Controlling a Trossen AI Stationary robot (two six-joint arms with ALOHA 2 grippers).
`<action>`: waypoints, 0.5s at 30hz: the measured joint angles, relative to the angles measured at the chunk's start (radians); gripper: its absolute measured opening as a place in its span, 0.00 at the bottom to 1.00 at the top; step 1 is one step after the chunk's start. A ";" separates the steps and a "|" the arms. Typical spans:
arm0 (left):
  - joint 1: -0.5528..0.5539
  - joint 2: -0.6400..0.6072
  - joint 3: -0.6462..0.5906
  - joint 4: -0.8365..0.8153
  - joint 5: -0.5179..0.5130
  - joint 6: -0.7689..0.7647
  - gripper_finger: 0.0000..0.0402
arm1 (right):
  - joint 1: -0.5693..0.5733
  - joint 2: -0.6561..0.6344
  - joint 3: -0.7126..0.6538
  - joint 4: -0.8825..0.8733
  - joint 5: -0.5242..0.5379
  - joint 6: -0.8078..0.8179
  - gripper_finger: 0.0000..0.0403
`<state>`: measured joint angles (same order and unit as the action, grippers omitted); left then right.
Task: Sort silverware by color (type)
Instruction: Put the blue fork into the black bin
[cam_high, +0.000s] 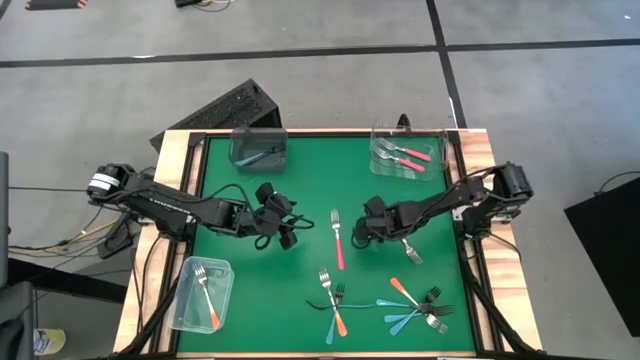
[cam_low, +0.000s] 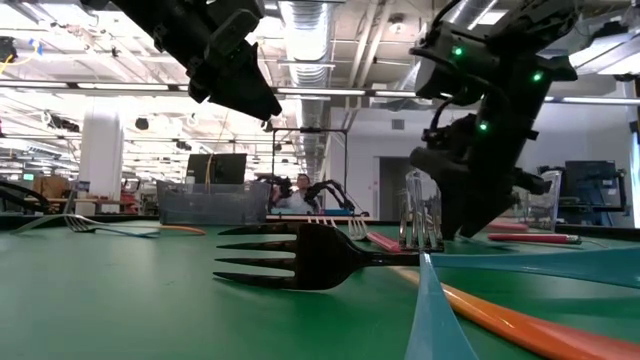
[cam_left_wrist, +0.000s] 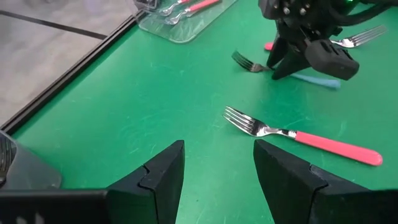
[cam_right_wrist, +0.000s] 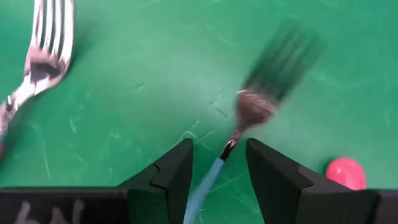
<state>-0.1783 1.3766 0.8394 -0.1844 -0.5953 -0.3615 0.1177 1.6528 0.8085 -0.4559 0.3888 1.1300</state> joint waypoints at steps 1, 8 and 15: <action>0.000 0.000 0.000 0.000 0.000 -0.001 0.45 | 0.000 -0.010 -0.001 -0.008 0.000 0.043 0.45; 0.000 0.000 0.000 -0.005 -0.013 -0.007 0.45 | -0.001 -0.010 -0.001 -0.004 -0.006 0.093 0.44; 0.000 0.000 0.000 -0.003 -0.029 -0.024 0.45 | 0.007 -0.009 0.000 -0.010 -0.009 0.025 0.30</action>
<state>-0.1783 1.3766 0.8394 -0.1876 -0.6247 -0.3850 0.1249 1.6436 0.8082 -0.4664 0.3798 1.1547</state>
